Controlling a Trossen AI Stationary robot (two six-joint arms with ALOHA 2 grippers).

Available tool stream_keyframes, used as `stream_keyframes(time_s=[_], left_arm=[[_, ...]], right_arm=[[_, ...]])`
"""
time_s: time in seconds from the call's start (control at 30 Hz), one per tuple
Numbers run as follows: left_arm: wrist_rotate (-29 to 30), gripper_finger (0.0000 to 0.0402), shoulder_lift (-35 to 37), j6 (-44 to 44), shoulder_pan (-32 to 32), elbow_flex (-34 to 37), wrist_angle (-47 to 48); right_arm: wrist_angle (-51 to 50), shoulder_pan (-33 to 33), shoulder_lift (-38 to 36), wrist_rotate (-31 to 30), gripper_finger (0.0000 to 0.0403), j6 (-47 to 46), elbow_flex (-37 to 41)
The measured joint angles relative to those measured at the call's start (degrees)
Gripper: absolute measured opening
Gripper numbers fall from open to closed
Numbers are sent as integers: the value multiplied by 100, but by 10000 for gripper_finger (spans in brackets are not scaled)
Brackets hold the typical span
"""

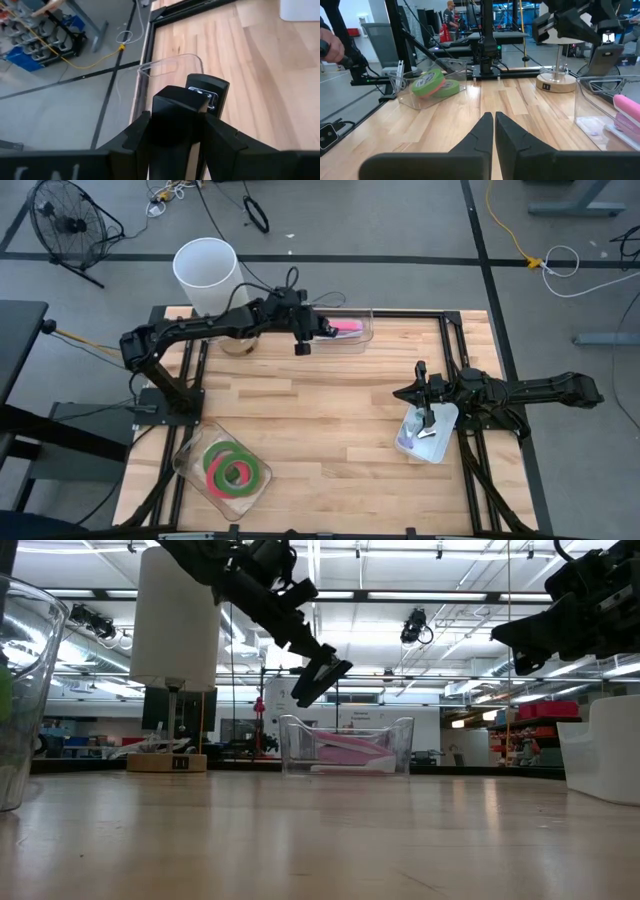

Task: Pick and place Stapler, Stapler remover, tape
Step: Put the black stapler into the top transparent bin

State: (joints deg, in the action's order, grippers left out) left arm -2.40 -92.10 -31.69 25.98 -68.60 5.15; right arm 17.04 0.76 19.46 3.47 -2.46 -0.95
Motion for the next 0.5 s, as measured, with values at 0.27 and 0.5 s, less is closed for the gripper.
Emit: stream_keyframes(time_s=[0.27,0.5], left_arm=[[-7,142,-300,105,-20,-849,227],[27,142,-813,114,-17,-1439,534]], right_arm=[[-2,2,0,-1,22,0,0],[-4,2,-1,3,22,0,2]])
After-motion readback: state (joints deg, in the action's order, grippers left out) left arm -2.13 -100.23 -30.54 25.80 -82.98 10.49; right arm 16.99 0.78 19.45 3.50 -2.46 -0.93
